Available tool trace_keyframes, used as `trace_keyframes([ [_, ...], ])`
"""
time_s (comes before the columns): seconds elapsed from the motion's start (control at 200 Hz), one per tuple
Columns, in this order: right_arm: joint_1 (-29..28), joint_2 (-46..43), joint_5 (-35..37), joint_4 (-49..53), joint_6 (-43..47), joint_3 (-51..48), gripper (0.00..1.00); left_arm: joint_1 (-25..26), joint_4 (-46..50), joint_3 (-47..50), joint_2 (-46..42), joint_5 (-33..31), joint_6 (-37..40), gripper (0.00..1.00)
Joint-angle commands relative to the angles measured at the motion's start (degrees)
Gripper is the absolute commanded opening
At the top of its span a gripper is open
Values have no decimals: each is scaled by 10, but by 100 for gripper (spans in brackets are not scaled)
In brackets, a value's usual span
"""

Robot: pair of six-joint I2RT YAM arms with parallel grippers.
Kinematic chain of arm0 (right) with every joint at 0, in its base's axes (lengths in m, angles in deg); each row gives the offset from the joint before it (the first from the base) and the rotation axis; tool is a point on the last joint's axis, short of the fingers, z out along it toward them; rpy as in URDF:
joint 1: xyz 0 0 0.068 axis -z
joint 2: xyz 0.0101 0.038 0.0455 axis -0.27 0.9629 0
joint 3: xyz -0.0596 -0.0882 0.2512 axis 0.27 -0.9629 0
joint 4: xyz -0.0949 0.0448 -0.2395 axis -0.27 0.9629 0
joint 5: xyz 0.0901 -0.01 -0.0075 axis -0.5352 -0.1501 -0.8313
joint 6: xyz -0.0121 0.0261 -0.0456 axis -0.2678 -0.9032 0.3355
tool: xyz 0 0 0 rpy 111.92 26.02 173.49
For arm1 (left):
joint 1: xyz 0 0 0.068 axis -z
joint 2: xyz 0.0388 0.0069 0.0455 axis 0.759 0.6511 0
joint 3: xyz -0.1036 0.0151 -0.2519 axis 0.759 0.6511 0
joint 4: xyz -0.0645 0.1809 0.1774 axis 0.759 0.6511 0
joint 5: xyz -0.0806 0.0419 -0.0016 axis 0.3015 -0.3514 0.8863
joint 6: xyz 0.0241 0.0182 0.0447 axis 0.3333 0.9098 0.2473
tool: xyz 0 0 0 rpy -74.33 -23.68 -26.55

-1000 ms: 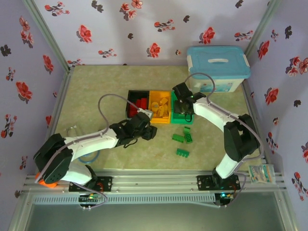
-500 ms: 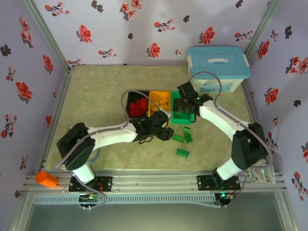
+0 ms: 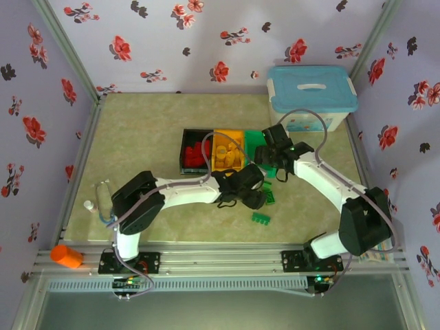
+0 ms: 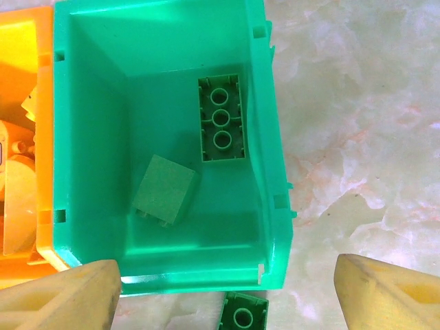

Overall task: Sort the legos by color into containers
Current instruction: Pick up the lego from the middle-left of the table.

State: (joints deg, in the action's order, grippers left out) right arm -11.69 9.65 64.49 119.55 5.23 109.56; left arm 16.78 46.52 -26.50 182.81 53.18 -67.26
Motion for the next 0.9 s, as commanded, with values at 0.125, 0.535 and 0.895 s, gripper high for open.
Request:
trace_keyframes([
  [0.125, 11, -37, 4, -12, -10, -26, 82, 3, 66, -55, 46, 1, -24, 73],
  [0.535, 22, -58, 1, -18, -12, -46, 81, 5, 108, -109, 91, 0, -34, 74],
  [0.895, 30, -68, -5, -23, -13, -58, 81, 5, 139, -135, 123, -7, -38, 74],
])
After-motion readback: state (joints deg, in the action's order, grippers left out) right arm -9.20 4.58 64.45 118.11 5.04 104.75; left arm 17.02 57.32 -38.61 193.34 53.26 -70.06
